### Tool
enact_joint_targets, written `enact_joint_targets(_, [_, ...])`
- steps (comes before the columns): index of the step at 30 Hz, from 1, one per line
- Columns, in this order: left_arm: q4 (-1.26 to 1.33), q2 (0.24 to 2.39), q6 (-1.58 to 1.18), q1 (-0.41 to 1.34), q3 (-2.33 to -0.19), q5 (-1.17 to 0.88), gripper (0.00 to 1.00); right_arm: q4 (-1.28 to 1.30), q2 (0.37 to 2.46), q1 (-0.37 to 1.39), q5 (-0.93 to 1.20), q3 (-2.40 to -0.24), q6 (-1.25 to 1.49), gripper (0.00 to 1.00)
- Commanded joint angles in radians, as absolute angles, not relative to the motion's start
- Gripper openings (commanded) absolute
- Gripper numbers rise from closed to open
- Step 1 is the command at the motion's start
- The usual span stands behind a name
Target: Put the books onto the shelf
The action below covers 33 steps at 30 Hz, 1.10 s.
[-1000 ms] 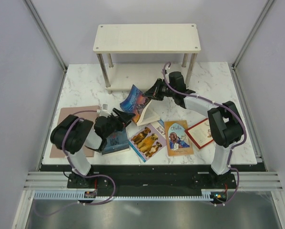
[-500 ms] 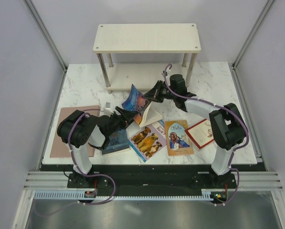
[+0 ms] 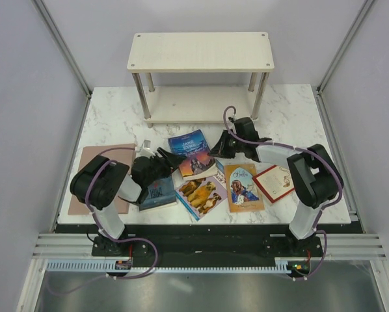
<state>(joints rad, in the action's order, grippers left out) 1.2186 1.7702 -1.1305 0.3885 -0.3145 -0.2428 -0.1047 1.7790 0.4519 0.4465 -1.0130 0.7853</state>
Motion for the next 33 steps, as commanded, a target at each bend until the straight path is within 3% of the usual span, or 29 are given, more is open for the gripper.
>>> enact_joint_targets(1, [1.447,1.723,-1.049,0.423,-0.373,-0.279,0.68,0.089,1.867,0.502,0.492,-0.994,0.683,0.0])
enact_joint_targets(7, [1.294,1.735,-0.97,0.463,-0.468,-0.328,0.63,0.089,1.948,0.525,0.476,-0.997,0.649,0.0])
enact_joint_targets(10, [1.123,1.726,-0.887,0.514,-0.535,-0.29,0.71,0.065,1.954,0.538,0.465,-1.002,0.644,0.0])
enact_joint_targets(12, [1.048,1.718,-0.855,0.537,-0.56,-0.269,0.66,0.061,1.95,0.543,0.453,-1.009,0.643,0.0])
enact_joint_targets(13, [1.04,1.717,-0.842,0.549,-0.563,-0.259,0.61,0.057,1.948,0.542,0.449,-1.014,0.64,0.0])
enact_joint_targets(17, [1.011,1.697,-0.825,0.551,-0.566,-0.259,0.02,0.058,1.944,0.541,0.452,-1.026,0.624,0.0])
enact_joint_targets(19, [0.945,1.66,-0.787,0.551,-0.569,-0.249,0.02,0.055,1.931,0.541,0.439,-1.023,0.609,0.04])
enact_joint_targets(23, [0.757,1.501,-0.658,0.551,-0.618,-0.267,0.02,0.031,1.818,0.54,0.351,-0.976,0.534,0.24])
enact_joint_targets(24, [0.72,1.476,-0.599,0.551,-0.642,-0.268,0.02,0.017,1.797,0.54,0.345,-0.962,0.523,0.43])
enact_joint_targets(26, [0.664,1.428,-0.546,0.549,-0.655,-0.285,0.02,-0.063,1.726,0.537,0.37,-0.911,0.503,0.6])
enact_joint_targets(27, [0.666,1.381,-0.504,0.549,-0.643,-0.287,0.02,-0.087,1.703,0.537,0.379,-0.894,0.491,0.75])
enact_joint_targets(30, [0.643,1.306,-0.465,0.537,-0.629,-0.278,0.02,-0.224,1.616,0.529,0.433,-0.81,0.495,0.9])
enact_joint_targets(33, [0.64,1.264,-0.463,0.512,-0.624,-0.304,0.02,-0.47,1.543,0.503,0.527,-0.707,0.541,0.94])
